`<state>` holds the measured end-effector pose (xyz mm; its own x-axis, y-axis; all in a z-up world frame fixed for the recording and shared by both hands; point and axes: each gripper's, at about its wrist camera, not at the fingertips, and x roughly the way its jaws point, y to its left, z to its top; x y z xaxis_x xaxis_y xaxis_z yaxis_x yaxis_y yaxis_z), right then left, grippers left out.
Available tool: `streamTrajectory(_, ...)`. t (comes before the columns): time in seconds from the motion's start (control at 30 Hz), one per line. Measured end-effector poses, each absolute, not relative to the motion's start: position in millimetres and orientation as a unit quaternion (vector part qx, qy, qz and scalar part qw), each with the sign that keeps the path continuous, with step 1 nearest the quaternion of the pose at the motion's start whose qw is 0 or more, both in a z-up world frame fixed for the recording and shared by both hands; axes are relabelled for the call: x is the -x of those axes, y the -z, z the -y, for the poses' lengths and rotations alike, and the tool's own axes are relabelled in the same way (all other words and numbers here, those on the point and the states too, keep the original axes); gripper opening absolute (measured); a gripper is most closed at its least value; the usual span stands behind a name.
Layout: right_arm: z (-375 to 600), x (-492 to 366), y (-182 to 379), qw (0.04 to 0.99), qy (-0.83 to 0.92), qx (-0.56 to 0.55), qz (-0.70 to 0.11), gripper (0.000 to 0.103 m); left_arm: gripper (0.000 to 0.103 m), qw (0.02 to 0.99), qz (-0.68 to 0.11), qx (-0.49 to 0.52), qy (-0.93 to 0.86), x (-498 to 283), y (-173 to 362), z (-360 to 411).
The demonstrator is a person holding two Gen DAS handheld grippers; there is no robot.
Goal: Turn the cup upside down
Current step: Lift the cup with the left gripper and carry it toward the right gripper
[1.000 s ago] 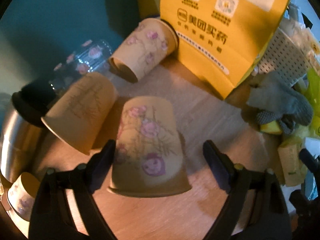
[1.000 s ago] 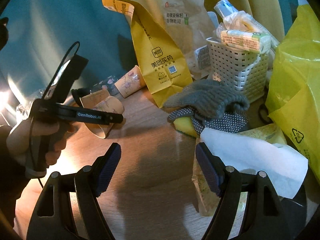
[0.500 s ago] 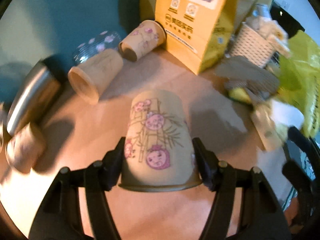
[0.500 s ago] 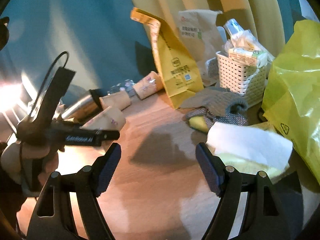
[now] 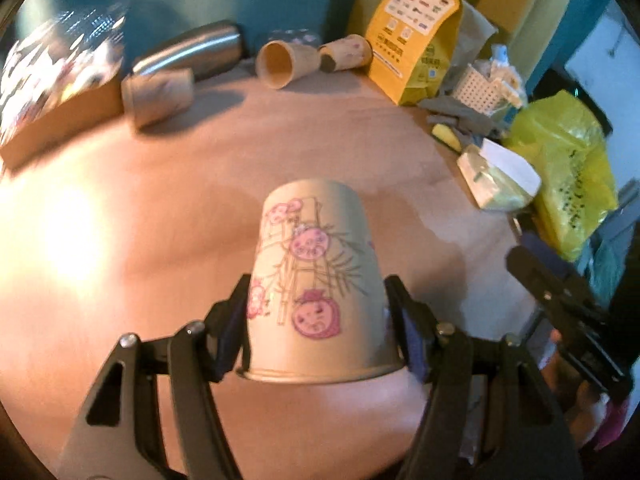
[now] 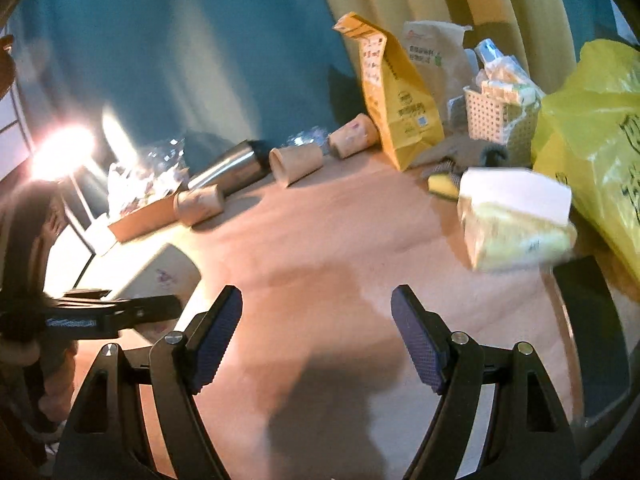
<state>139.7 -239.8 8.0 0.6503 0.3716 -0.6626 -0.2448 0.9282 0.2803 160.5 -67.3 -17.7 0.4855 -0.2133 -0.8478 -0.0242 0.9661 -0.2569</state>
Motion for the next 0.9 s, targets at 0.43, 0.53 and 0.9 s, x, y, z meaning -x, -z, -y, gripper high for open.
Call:
streamTrajectory(0.43, 215, -75, 17, 0.875, -0.207, -0.074, -0.431, 0.080, 0.066, 0.818, -0.522, 0.239, 0.043, -75, 58, 60)
streamTrajectory(0.53, 213, -76, 21, 0.872, -0.204, -0.074, -0.439, 0.080, 0.066, 0.813, -0.526, 0.245, 0.044, -74, 65, 60)
streamTrajectory(0.9, 200, -83, 29, 0.858, -0.212, -0.063, -0.464, 0.080, 0.068, 0.794, -0.548, 0.259, 0.037, -77, 81, 53)
